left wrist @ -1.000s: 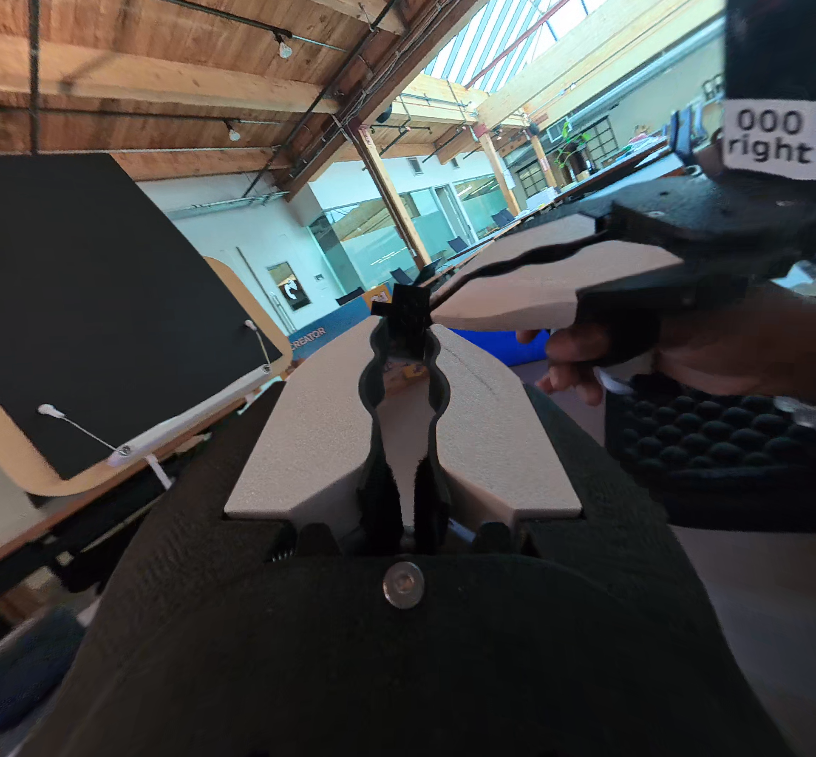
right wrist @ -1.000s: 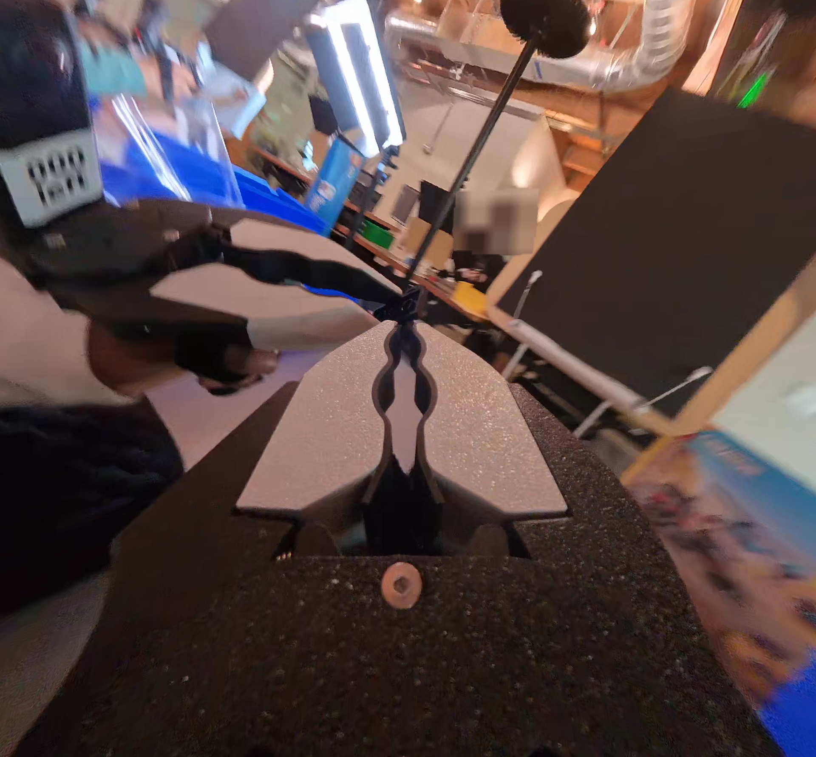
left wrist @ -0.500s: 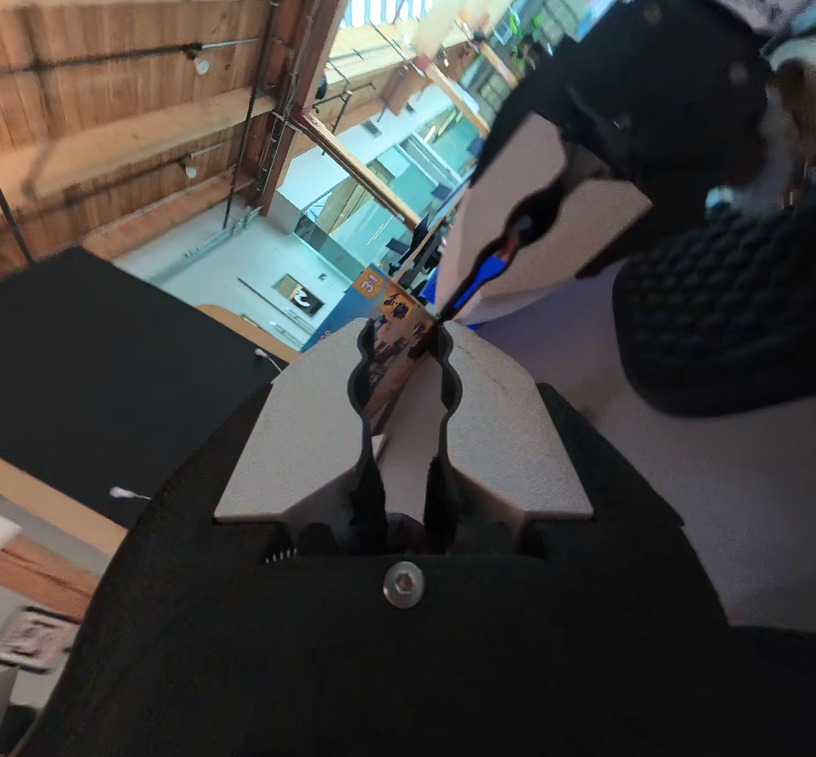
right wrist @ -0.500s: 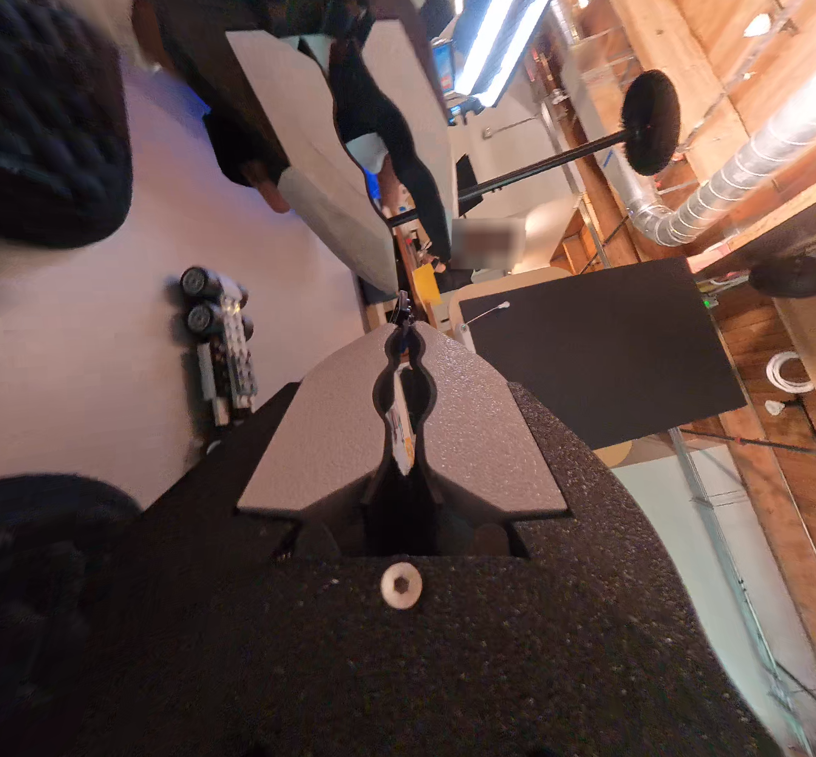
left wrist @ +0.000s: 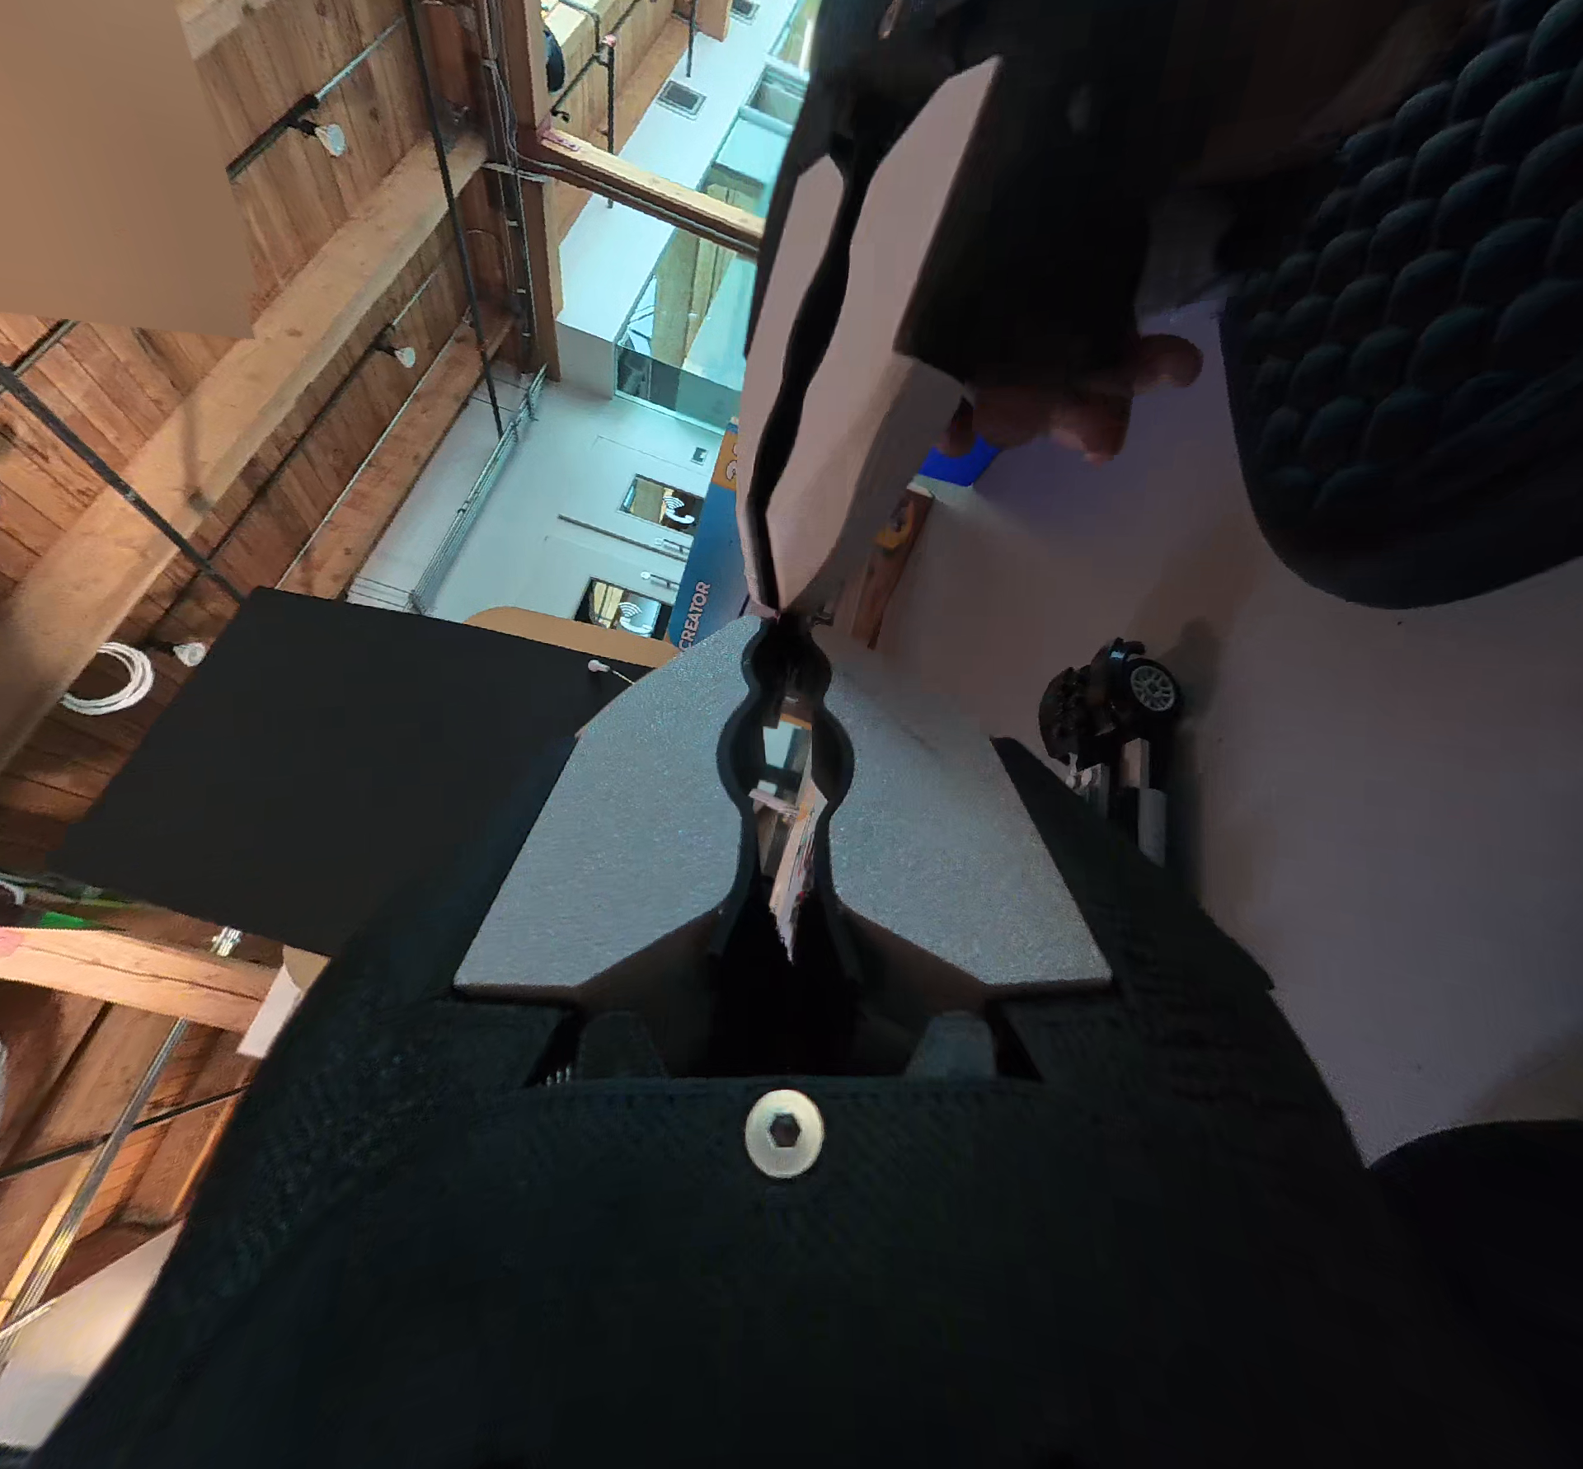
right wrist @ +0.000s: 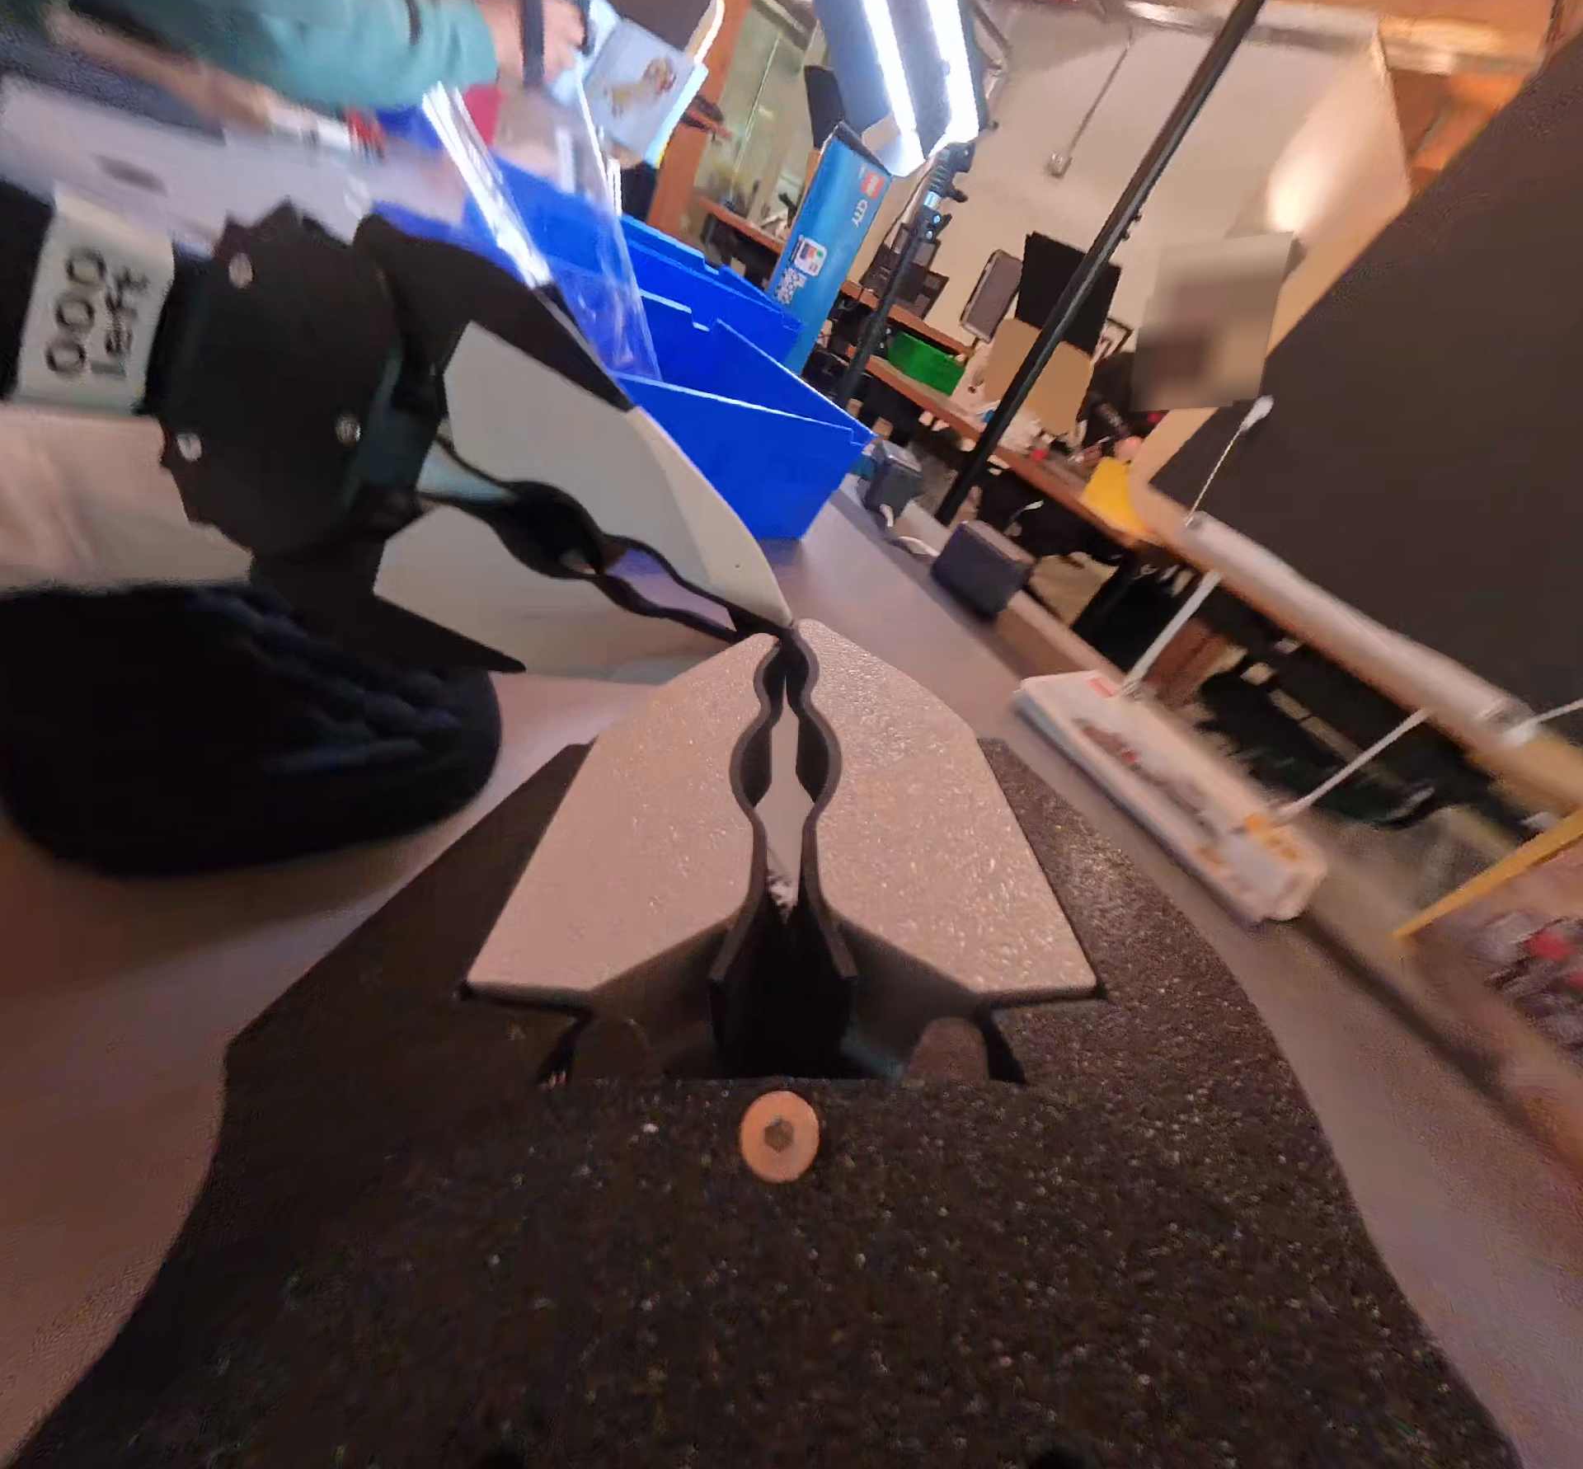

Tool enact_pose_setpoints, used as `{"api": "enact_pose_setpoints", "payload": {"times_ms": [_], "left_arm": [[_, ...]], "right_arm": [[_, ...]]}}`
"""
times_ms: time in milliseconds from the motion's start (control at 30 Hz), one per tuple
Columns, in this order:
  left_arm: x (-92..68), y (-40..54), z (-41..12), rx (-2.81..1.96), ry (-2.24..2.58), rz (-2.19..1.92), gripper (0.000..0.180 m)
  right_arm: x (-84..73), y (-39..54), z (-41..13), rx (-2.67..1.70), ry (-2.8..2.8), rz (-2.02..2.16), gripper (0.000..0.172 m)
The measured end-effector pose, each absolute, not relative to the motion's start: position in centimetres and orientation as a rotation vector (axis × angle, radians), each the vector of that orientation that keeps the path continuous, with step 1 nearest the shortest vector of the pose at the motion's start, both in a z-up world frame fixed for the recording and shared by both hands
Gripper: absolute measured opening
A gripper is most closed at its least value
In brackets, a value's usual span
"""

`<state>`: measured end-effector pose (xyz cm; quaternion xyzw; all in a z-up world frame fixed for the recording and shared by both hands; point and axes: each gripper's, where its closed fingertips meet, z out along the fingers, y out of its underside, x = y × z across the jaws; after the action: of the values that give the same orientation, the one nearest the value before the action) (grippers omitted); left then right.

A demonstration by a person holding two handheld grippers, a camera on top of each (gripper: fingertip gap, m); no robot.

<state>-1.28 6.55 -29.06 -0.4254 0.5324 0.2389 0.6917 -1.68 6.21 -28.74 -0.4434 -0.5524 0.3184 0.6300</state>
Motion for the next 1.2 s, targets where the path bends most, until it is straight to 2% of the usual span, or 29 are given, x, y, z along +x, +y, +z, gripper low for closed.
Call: {"api": "enact_pose_setpoints", "payload": {"times_ms": [100,167,333,467,633,733,1100,1200], "left_arm": [[-1.2,6.6,-29.4,-0.982,1.198,0.487,0.004],[-0.1,5.7,-30.0,-0.992,1.240,0.340,0.004],[-0.4,5.7,-29.4,-1.015,1.179,0.281,0.005],[-0.1,5.3,-29.3,-1.028,1.170,0.165,0.005],[0.7,4.8,-29.7,-1.037,1.193,0.075,0.005],[0.9,4.6,-30.0,-1.045,1.210,0.044,0.005],[0.6,4.9,-30.7,-1.017,1.288,0.213,0.007],[0.7,4.9,-30.9,-1.033,1.298,0.192,0.007]], "right_arm": [[-1.4,6.7,-28.6,-1.111,-1.146,0.876,0.000],[0.0,8.8,-27.9,-1.149,-1.022,0.817,0.000],[1.6,6.5,-26.0,-0.926,-1.125,0.918,0.000],[1.5,5.2,-27.1,-0.797,-1.322,0.778,0.020],[0.2,4.6,-29.6,-0.720,-1.573,0.530,0.018],[0.0,4.9,-30.4,-0.735,-1.627,0.483,0.007],[-0.1,4.9,-31.1,-1.213,-1.345,1.182,0.005],[0.1,4.6,-31.1,-1.167,-1.410,1.172,0.006]]}}
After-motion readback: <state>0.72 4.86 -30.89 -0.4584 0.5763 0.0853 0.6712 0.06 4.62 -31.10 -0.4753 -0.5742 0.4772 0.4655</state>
